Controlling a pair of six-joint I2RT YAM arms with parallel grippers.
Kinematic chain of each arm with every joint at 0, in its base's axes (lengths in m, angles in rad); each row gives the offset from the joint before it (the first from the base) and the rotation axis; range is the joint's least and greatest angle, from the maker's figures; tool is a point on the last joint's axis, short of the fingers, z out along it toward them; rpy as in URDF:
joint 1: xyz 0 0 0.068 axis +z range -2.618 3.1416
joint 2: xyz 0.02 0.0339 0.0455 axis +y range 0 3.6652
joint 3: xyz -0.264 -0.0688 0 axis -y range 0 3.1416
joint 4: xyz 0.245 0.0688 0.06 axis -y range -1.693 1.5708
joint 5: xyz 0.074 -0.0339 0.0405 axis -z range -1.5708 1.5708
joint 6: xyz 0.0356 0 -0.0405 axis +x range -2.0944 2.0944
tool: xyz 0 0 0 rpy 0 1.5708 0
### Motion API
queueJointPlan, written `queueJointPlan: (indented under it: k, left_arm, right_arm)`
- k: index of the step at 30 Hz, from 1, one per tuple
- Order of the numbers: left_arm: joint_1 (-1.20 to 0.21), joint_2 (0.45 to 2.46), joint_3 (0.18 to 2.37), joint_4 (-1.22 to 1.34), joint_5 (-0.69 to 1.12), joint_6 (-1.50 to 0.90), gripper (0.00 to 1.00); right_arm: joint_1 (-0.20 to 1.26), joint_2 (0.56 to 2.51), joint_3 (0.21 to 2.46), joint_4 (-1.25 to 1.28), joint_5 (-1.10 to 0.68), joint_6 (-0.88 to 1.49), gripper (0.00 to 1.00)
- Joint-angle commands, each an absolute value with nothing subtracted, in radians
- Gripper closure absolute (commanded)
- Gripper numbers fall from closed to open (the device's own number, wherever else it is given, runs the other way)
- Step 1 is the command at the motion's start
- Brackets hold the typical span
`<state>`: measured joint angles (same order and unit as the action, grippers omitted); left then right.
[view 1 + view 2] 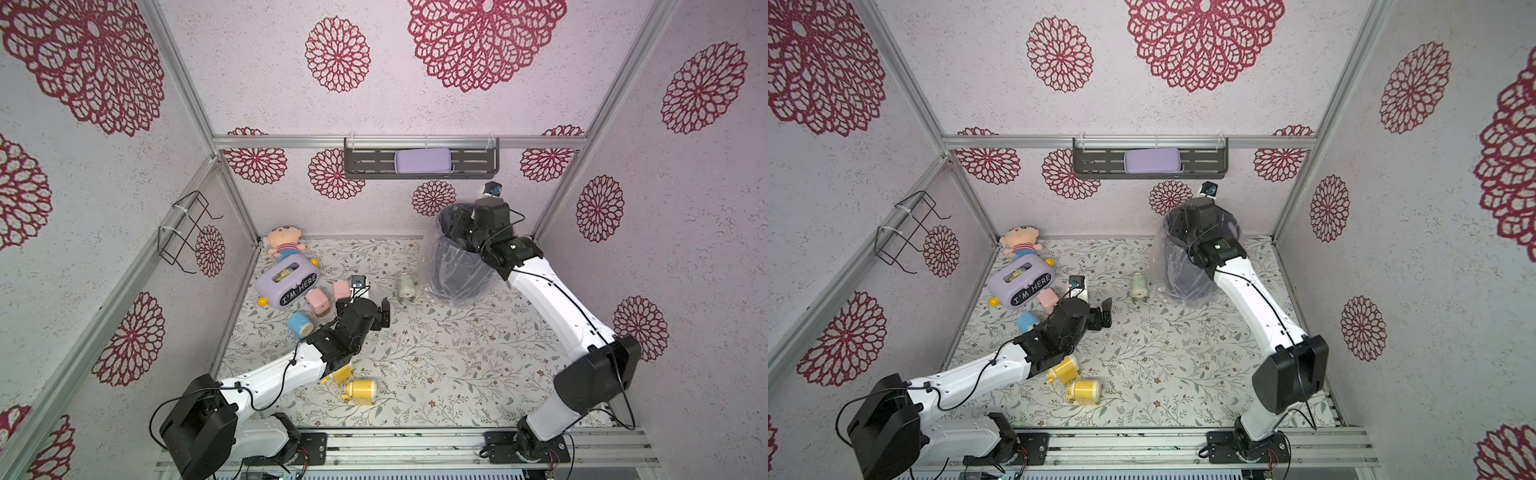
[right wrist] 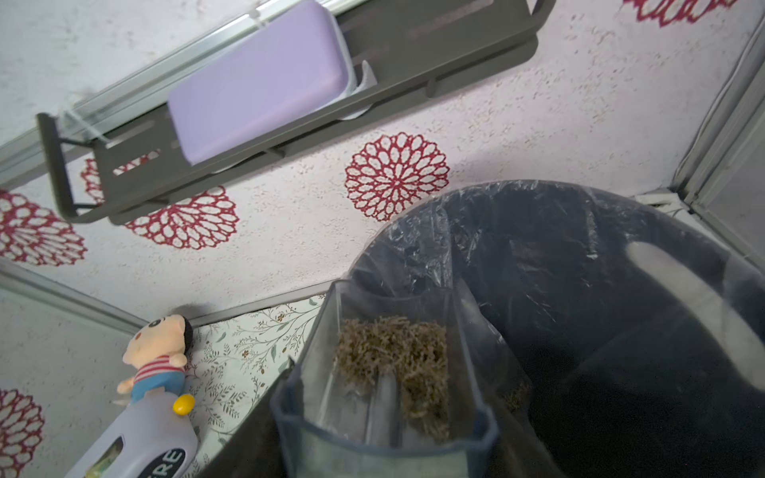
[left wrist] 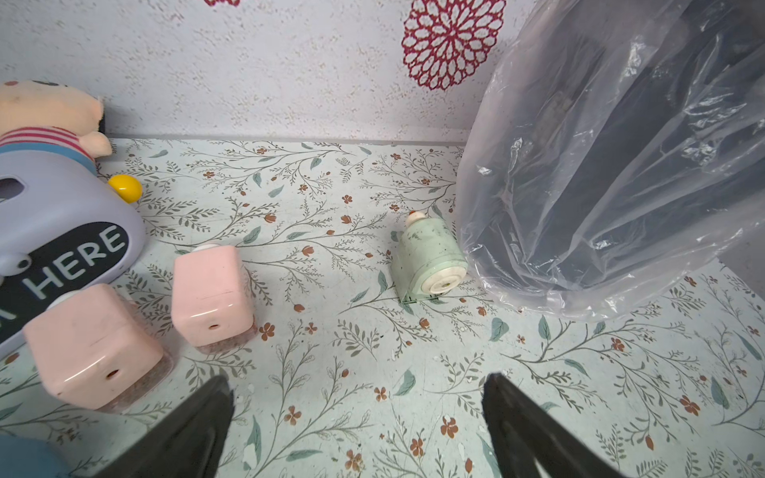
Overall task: Take out the pencil sharpener tray and clean the shavings
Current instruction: Pour the shavings into the trash bin.
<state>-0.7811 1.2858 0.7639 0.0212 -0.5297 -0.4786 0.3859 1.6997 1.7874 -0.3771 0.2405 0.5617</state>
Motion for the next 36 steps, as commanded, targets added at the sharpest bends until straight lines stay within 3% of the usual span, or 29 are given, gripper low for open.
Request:
queueJointPlan:
  k: [1,9,20,36]
  left_arm:
    - [-0.787,1.284,0.784,0.046,-0.539,-0.462,0.03]
    - [-0.787,1.294,0.787,0.046,-0.546,-0.460,0.03]
    - [-0.787,1.318,0.795,0.044,-0.551,-0.461,0.03]
    - [-0.788,1.365,0.808,0.046,-0.546,-0.464,0.03]
  right_arm:
    - [0.337,1.773,1.945,-0.524,0.123,0.714,0.69]
    - [0.266,1.826,2.037,-0.565,-0.082,1.080,0.69]
    - [0.264,1.696,1.871,-0.362,-0.106,1.587,0.69]
    - [0.290,1.571,1.663,-0.259,0.115,1.983,0.66]
